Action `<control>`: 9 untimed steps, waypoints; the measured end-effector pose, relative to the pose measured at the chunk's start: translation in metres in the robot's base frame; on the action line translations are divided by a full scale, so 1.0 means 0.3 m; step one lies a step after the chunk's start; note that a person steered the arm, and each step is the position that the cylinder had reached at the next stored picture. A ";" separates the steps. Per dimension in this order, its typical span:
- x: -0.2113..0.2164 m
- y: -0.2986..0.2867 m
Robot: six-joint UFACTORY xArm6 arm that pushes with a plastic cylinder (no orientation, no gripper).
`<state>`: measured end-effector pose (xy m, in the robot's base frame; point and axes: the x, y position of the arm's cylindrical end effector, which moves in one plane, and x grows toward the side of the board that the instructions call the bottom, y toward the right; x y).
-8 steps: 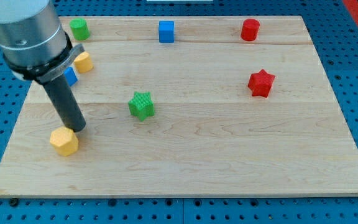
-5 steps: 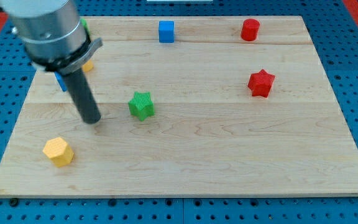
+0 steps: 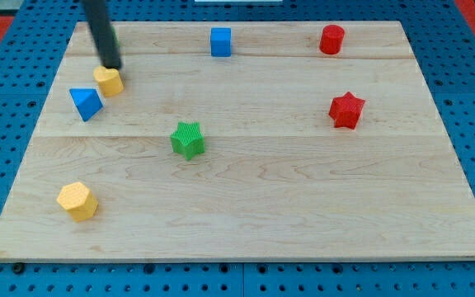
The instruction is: Slide the yellow heart to the bottom center
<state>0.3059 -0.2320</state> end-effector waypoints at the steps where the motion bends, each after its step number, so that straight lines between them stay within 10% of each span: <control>1: 0.023 -0.104; 9: 0.515 0.328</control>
<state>0.4603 -0.1334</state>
